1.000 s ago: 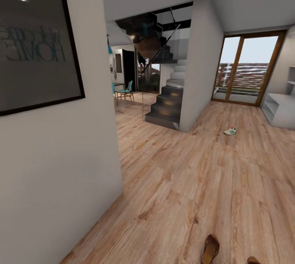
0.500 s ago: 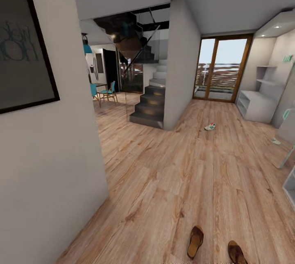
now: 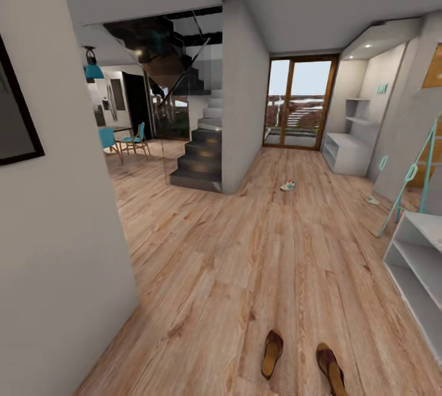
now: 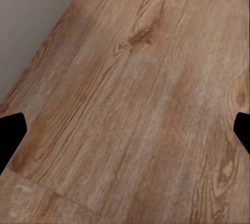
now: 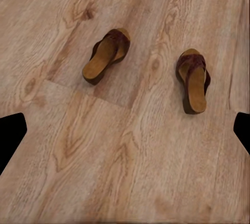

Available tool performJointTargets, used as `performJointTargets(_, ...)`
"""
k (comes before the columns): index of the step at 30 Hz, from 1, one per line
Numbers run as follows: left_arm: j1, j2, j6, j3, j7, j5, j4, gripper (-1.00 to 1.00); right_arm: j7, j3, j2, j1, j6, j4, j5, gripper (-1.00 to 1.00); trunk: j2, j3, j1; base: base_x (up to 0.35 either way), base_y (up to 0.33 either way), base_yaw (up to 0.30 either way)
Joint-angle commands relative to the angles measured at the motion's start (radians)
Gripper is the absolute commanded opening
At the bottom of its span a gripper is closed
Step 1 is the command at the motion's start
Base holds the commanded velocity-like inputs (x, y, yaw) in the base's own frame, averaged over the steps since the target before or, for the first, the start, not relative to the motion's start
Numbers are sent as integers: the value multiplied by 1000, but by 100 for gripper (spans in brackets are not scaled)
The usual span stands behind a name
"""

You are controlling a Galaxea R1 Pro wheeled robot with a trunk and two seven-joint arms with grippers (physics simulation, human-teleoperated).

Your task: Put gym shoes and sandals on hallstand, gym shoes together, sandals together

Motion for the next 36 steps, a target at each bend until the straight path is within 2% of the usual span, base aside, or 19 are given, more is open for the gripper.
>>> performJointTargets(1,0,-1,-3,1,1,0,0,100,0,0,0,-1,-3,1,0,100,-1,-1,0,0,0,-277)
performJointTargets(5,-1,-5,-3,0,1,1,1,100,0,-1,0,-1,-3,2,1,100,-1,-1,0,0,0,-277)
performJointTargets(6,0,-18,-1,-3,0,-1,2,100,0,-1,-1,-1,-3,3,2,100,-1,-1,0,0,0,-277)
performJointTargets(14,-1,-36,-1,-4,4,-4,-5,100,-5,-2,-7,-1,-3,3,3,100,-1,-1,0,0,0,-277)
performJointTargets(36,-1,-34,-3,-2,10,-7,0,100,-7,-1,-5,-1,-4,4,3,100,-1,-1,0,0,0,-277)
